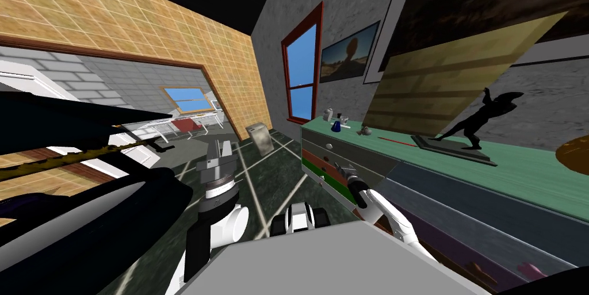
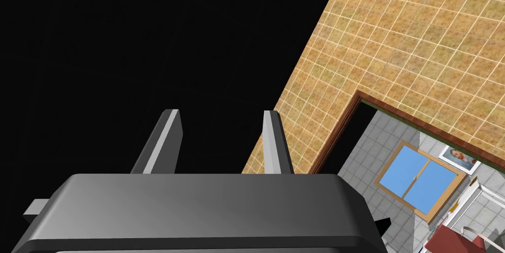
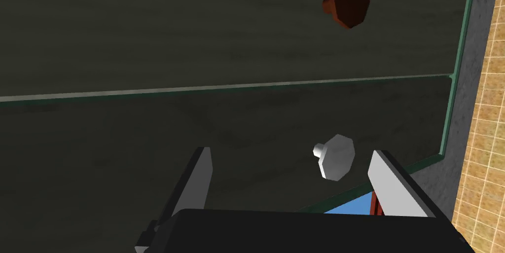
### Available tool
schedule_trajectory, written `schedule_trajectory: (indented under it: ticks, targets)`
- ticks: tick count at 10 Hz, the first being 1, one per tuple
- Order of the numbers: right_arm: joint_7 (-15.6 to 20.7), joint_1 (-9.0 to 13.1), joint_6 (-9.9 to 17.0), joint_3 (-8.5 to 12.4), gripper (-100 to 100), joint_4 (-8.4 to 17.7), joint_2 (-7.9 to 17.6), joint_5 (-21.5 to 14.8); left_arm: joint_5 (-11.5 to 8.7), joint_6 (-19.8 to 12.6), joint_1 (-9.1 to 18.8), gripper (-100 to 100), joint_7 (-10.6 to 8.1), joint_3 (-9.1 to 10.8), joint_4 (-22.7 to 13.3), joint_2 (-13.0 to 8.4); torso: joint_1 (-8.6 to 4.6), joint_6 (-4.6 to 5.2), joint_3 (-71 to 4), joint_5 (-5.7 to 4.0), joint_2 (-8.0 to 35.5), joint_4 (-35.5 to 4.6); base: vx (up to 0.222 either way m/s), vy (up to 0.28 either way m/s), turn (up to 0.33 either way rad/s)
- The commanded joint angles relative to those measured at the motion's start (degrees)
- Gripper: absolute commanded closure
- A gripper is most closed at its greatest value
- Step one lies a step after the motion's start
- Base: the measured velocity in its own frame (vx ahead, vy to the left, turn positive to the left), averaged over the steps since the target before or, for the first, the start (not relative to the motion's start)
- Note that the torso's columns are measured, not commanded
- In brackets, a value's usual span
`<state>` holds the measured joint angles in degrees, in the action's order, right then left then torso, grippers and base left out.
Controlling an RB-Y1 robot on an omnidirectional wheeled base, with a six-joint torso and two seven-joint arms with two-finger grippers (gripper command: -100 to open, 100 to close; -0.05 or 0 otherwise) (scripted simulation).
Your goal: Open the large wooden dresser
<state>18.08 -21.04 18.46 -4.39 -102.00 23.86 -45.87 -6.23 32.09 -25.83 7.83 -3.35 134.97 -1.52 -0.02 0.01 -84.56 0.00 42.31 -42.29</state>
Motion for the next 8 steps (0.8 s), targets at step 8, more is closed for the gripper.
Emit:
schedule_trajectory:
  ticks: [8]
  targets:
    - [3.1, 2.8, 12.3, -0.9, -100, 12.0, 5.2, -13.5, 0.0, 0.0, 0.0, 0, 0.0, 0.0, 0.0, 0.0, -0.02, 0.01, 0.0, -0.01, 0.0, 0.0, 0.047, 0.056, 0.081]
